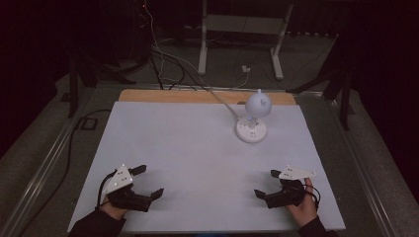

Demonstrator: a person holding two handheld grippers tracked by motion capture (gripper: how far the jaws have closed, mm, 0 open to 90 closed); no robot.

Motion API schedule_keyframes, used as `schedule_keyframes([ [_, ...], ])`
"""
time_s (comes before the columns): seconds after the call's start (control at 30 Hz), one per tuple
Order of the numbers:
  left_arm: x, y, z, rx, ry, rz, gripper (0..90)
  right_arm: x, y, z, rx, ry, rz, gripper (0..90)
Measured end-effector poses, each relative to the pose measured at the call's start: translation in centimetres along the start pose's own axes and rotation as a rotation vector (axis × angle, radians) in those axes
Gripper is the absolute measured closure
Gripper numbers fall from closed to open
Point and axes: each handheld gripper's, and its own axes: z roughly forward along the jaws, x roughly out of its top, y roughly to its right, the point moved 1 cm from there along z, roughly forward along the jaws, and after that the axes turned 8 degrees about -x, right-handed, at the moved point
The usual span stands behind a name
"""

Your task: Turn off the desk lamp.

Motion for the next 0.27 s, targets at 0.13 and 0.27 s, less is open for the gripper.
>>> schedule_keyframes([
  [0.13, 0.00, -0.05, 0.02, 0.000, 0.002, -0.004, 0.4, -0.03, -0.10, 0.11, 0.004, -0.005, -0.009, 0.0],
  [0.27, 0.03, -0.02, 0.04, -0.001, 0.003, -0.001, 0.4, 0.04, -0.16, 0.04, -0.003, 0.002, -0.010, 0.0],
])
